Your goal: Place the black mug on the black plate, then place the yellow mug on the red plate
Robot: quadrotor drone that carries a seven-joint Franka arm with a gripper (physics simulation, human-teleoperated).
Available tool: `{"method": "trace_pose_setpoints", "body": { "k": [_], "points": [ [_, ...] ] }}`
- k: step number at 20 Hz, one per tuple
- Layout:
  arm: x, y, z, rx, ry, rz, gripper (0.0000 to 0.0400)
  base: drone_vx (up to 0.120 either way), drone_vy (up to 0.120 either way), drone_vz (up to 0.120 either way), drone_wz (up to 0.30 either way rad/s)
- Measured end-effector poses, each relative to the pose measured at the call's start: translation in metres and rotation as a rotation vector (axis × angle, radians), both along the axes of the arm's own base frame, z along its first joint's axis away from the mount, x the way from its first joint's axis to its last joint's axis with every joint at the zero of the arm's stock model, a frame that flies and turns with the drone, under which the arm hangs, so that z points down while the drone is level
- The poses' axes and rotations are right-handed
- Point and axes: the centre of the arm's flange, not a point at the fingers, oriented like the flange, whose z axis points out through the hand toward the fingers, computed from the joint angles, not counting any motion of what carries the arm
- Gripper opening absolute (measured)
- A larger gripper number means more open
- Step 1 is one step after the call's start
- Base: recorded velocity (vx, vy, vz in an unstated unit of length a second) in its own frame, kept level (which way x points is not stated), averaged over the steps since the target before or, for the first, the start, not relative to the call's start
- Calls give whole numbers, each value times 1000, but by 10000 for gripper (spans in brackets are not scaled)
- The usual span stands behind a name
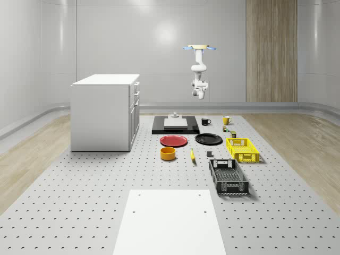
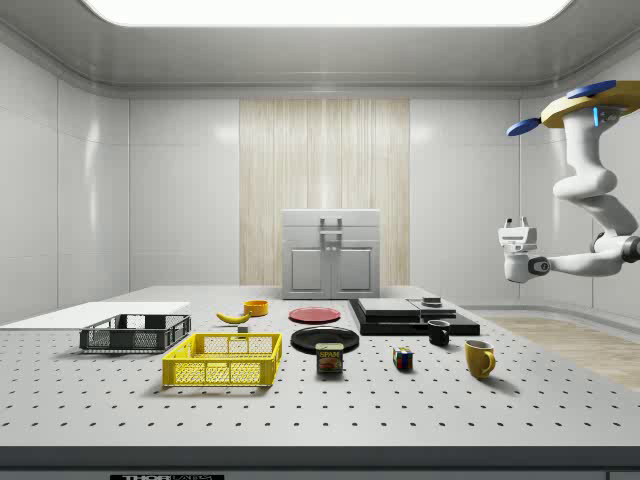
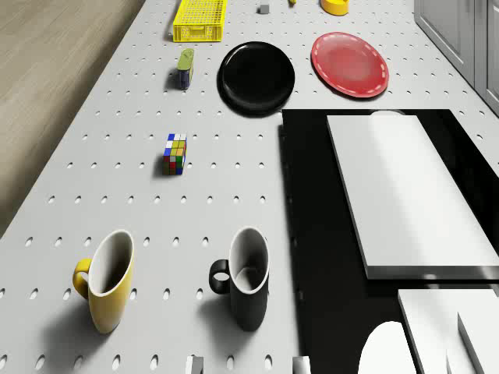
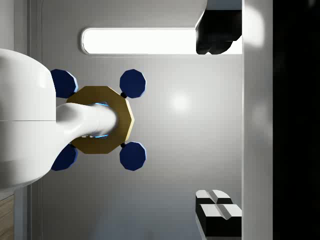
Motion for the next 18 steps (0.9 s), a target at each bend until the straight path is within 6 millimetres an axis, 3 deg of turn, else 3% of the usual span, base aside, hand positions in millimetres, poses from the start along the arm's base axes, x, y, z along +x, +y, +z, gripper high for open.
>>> {"method": "trace_pose_setpoints", "body": {
  "k": [7, 12, 18],
  "points": [
    [-3, 0, 50, 0, -6, 0, 400, 0, 0, 0, 0],
    [-1, 0, 75, 0, -9, 0, 400, 8, 0, 0, 0],
    [-1, 0, 88, 0, -14, 0, 400, 120, 0, 0, 0]
  ]
}}
